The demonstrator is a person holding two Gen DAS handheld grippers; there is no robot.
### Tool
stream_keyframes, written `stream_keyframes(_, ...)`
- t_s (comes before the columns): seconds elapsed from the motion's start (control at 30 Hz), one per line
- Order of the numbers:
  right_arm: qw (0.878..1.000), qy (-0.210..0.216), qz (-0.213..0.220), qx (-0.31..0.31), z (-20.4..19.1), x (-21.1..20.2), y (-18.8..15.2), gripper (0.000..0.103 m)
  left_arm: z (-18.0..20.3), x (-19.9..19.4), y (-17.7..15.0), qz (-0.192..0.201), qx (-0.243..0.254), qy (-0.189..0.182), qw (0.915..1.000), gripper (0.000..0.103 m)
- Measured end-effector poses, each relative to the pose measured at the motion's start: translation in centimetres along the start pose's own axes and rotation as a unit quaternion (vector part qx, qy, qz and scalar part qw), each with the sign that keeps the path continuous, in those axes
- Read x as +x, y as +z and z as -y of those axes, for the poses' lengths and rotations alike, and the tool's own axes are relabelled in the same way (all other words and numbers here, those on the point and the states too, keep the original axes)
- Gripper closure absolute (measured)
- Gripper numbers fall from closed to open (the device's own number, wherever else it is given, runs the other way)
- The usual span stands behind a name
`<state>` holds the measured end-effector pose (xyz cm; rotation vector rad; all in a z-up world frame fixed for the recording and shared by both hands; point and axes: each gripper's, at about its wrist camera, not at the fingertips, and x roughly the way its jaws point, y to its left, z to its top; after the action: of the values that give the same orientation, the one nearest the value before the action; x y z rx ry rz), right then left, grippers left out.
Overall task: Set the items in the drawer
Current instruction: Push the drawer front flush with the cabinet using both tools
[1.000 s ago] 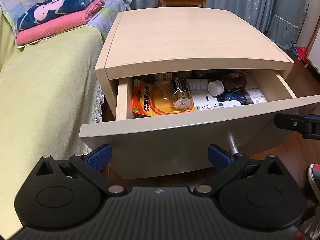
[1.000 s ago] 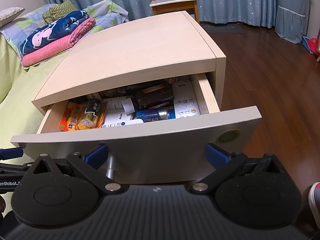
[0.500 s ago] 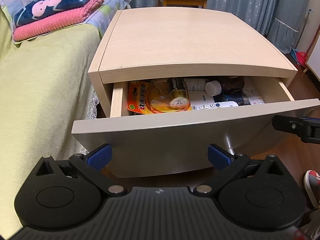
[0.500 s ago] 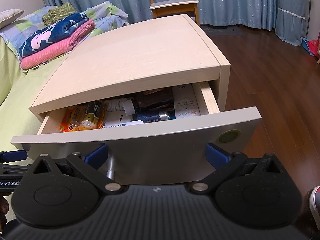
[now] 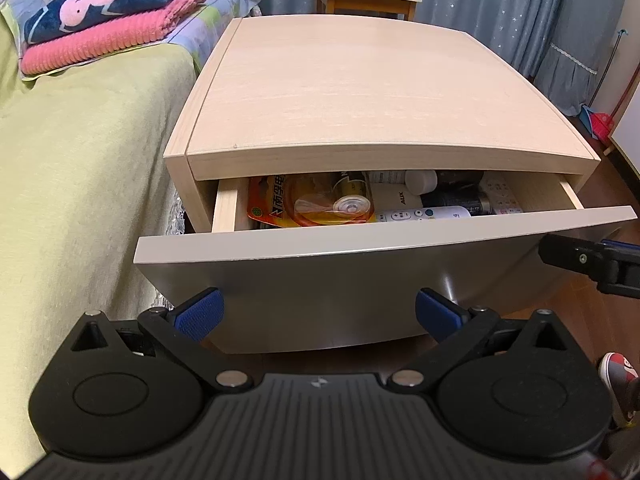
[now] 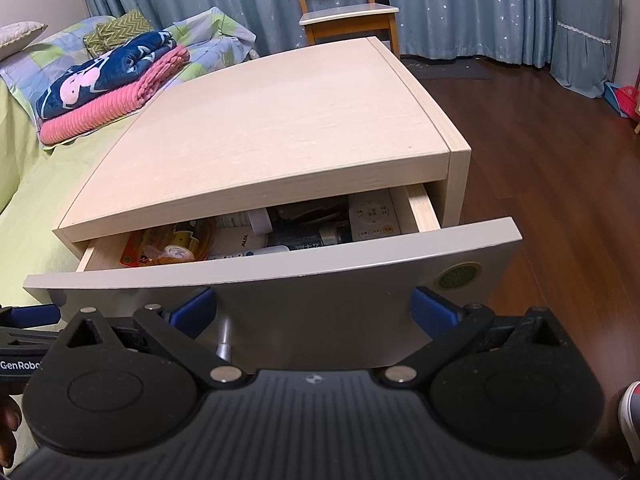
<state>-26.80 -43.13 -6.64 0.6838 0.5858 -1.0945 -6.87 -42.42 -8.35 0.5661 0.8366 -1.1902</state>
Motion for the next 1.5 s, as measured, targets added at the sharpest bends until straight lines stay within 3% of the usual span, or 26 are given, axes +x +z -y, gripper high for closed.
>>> stream_keyframes(1.5,1.0,-0.006,0.009,-0.01,-1.0,3.0,3.0,0.0,0.1,1.5,1.8,-0.01,0.009,-0.001,0.9999,0.001)
